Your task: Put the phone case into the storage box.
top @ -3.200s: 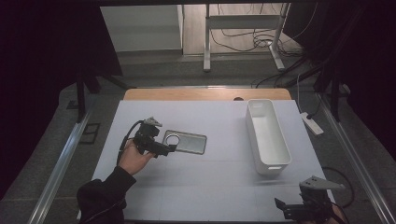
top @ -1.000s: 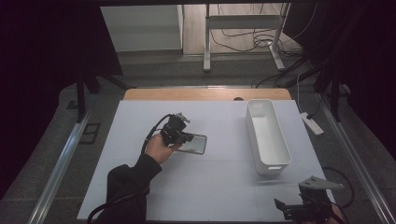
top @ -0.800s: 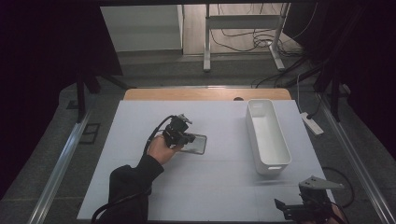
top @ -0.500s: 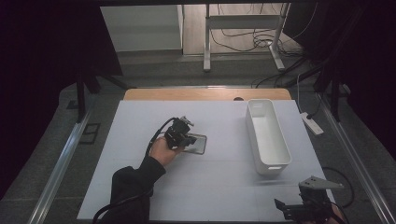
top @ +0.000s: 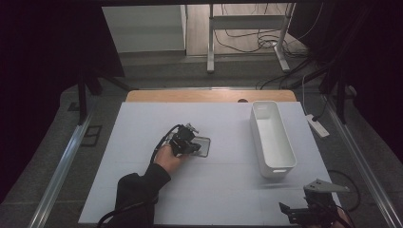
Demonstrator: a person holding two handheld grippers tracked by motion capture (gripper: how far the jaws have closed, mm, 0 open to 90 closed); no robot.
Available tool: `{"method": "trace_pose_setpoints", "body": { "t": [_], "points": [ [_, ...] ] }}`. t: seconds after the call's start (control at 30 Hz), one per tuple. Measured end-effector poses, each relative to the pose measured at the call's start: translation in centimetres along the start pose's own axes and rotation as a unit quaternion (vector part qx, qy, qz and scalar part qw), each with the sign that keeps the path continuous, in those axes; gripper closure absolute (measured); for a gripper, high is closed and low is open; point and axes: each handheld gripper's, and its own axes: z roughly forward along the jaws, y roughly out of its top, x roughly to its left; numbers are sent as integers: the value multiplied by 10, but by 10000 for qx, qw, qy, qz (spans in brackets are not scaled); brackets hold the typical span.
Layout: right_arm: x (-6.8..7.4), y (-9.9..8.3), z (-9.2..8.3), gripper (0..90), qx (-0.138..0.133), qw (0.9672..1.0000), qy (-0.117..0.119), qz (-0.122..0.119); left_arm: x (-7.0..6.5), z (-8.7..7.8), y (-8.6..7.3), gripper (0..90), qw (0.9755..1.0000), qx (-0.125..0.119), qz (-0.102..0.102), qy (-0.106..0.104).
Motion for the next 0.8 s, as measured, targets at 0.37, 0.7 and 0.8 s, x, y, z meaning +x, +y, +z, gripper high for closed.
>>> {"method": "trace_pose_setpoints", "body": {
  "t": [0.37, 0.7, 0.8],
  "points": [
    [0, 0, 0, 0, 5, 10000, 0, 3, -1, 7, -4, 890, 9999, 132, 3, 32],
    [0, 0, 0, 0, 13, 10000, 6, 3, -1, 8, -7, 890, 9999, 159, 11, 41],
    [0, 0, 0, 1, 14, 10000, 4, 3, -2, 7, -9, 890, 9999, 162, 7, 49]
  ]
}}
